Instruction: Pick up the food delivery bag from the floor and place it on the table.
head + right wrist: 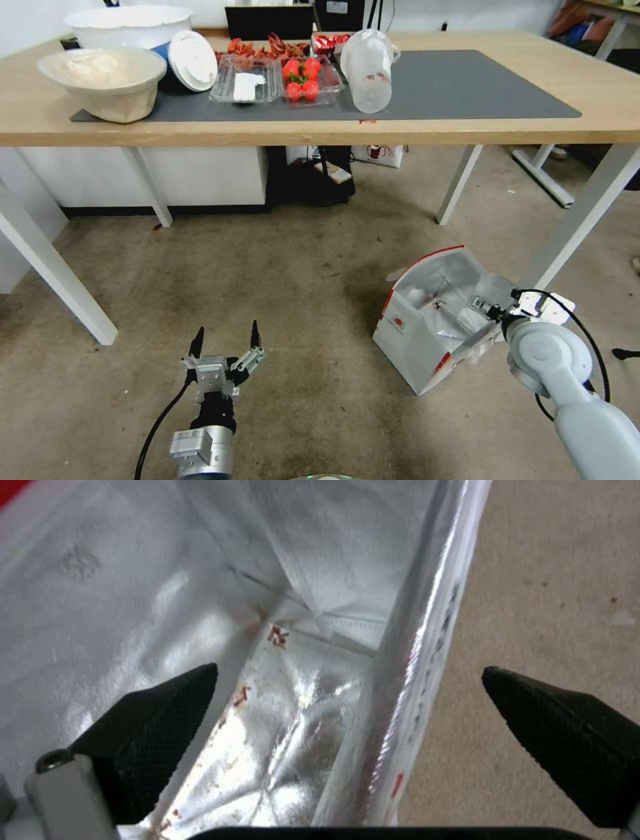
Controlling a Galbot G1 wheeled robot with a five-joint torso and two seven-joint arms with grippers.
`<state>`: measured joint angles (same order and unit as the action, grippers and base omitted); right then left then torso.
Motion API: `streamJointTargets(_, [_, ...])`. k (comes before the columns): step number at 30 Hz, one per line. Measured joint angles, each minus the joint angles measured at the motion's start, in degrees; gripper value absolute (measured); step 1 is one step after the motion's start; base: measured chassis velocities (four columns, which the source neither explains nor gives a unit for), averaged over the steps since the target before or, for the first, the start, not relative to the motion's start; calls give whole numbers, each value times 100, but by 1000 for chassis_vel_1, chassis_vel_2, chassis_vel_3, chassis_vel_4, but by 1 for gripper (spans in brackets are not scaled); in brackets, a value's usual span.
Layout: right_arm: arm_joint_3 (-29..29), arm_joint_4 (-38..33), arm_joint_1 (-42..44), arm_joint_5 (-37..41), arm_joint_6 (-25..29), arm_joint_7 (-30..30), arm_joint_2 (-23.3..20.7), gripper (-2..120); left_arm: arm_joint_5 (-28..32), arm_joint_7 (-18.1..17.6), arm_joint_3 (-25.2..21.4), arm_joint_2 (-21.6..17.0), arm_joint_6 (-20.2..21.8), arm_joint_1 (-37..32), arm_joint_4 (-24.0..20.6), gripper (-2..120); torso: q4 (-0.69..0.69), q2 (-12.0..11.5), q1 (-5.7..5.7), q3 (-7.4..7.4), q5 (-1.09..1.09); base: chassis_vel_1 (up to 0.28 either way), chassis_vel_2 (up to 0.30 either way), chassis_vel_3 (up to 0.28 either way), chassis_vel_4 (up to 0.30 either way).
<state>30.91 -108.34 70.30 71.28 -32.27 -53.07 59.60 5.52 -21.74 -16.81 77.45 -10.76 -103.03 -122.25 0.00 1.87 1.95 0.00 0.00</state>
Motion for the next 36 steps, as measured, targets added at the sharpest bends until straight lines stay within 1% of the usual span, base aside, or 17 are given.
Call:
streamJointTargets(9, [-170,302,-178,329,-36,-182,76,99,1,-6,-2,-5,-3,-20,-23,100,0,3,0,0,0,0,0,0,0])
streamJointTargets(12, [-200,413,-227,390,-37,-222,95,96,1,-12,-3,-12,-7,-25,-24,100,0,4,0,0,0,0,0,0,0])
streamJointTargets(15, [-205,482,-234,491,-36,-271,102,86,4,-23,-4,-19,-12,-30,-45,100,0,4,0,0,0,0,0,0,0])
streamJointTargets(16, [-205,482,-234,491,-36,-271,102,86,4,-23,-4,-19,-12,-30,-45,100,0,4,0,0,0,0,0,0,0])
streamJointTargets(18, [-203,506,-218,508,-32,-271,102,76,7,-31,-5,-25,-15,-30,-46,100,0,5,0,0,0,0,0,0,0])
streamJointTargets(19, [-203,506,-218,508,-32,-271,102,76,7,-31,-5,-25,-15,-30,-46,100,0,5,0,0,0,0,0,0,0])
streamJointTargets(21, [-201,562,-234,522,-17,-274,113,67,12,-34,-3,-29,-17,-25,-47,100,0,5,0,0,0,0,0,0,0])
streamJointTargets(22, [-201,562,-234,522,-17,-274,113,67,12,-34,-3,-29,-17,-25,-47,100,0,5,0,0,0,0,0,0,0])
streamJointTargets(25, [-200,615,-252,513,18,-260,129,55,15,-41,6,-26,-18,-26,-47,100,0,5,0,-1,0,0,0,0,0])
streamJointTargets(26, [-200,615,-252,513,18,-260,129,55,15,-41,6,-26,-18,-26,-47,100,0,5,0,-1,0,0,0,0,0])
streamJointTargets(27, [-200,620,-254,505,28,-252,132,52,16,-47,8,-24,-18,-28,-47,100,0,5,1,0,0,0,0,0,0])
streamJointTargets(29, [-198,632,-256,465,56,-218,136,39,16,-54,18,-17,-18,-34,-47,100,0,6,0,-1,0,0,0,0,0])
streamJointTargets(30, [-198,632,-256,465,56,-218,136,39,16,-54,18,-17,-18,-34,-47,100,0,6,0,-1,0,0,0,0,0])
streamJointTargets(32, [-198,634,-250,449,65,-180,135,29,16,-55,22,-12,-18,-36,-46,100,0,6,1,-1,0,0,0,0,0])
streamJointTargets(33, [-198,634,-250,449,65,-180,135,29,16,-55,22,-12,-18,-36,-46,100,0,6,1,-1,0,0,0,0,0])
streamJointTargets(35, [-198,595,-222,444,83,-112,115,19,17,-56,18,-15,-18,-35,-62,100,0,7,1,0,0,0,0,0,0])
streamJointTargets(36, [-198,560,-210,448,83,-87,90,12,18,-51,10,-22,-16,-37,-66,100,0,7,1,-1,0,0,0,0,0])
